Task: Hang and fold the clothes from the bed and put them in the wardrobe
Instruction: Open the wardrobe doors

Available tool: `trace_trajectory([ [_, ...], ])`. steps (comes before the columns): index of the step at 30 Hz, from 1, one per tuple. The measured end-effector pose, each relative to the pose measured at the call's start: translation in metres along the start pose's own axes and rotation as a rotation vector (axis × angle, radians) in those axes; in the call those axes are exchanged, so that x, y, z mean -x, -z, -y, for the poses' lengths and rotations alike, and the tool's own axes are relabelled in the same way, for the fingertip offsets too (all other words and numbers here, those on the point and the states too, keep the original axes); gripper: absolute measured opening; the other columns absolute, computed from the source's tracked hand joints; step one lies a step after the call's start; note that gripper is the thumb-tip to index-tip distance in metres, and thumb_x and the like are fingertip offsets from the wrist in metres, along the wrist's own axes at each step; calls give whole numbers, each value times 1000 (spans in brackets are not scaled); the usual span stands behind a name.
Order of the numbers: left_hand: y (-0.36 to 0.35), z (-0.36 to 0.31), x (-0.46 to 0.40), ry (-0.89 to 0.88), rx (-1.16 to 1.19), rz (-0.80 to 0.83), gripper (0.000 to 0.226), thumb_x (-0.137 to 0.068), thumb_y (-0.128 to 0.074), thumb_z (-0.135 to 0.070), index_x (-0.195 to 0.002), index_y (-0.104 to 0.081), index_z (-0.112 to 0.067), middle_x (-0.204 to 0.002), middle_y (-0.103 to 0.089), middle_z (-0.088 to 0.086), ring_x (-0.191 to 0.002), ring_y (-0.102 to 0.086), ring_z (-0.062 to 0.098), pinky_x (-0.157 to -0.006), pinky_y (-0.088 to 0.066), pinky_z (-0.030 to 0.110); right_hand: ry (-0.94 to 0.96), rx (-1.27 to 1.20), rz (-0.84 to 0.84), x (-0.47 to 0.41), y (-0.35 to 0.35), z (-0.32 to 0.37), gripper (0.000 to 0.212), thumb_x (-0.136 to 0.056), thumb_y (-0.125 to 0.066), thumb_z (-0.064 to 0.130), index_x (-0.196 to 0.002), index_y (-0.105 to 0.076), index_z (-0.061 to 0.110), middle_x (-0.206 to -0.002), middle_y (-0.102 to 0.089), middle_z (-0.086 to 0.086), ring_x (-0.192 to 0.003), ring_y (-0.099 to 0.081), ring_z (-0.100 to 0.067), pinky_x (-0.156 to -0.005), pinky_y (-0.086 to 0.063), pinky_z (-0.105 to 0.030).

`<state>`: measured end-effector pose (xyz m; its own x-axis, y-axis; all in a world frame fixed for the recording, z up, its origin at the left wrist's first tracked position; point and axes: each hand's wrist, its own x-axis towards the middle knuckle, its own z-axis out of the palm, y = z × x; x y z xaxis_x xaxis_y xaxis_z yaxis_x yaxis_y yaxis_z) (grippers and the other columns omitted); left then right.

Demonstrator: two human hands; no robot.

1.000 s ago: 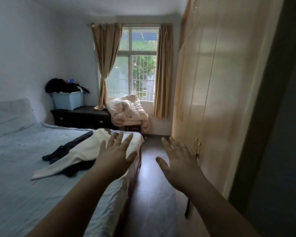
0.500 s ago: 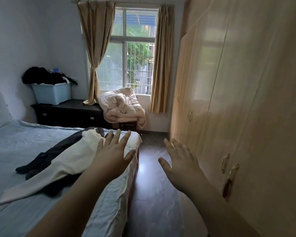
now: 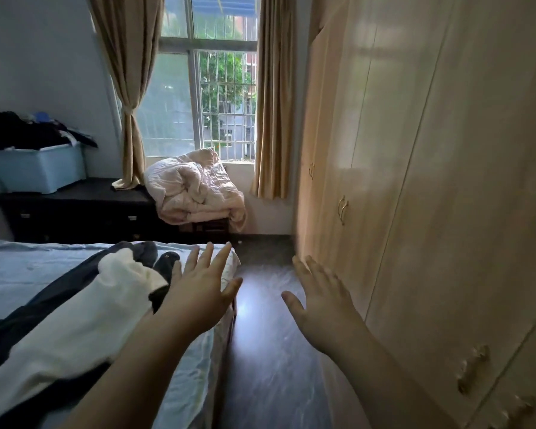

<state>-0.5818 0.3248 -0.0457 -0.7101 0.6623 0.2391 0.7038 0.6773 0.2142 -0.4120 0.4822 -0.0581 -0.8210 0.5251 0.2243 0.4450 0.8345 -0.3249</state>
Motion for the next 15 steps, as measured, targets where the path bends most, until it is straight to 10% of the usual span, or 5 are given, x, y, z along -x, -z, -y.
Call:
trace_trajectory([
  [15,-108,-26,-305,21,-18,11,68,-100,-28,-59,-158,1,-37,-168,2,1,-154,10,22,-124,-2,48,8,68,64,-318,-59,-126,69,-101,-24,65,-158,6,40,-169,7,9,-155,8,-19,-125,-3,-47],
])
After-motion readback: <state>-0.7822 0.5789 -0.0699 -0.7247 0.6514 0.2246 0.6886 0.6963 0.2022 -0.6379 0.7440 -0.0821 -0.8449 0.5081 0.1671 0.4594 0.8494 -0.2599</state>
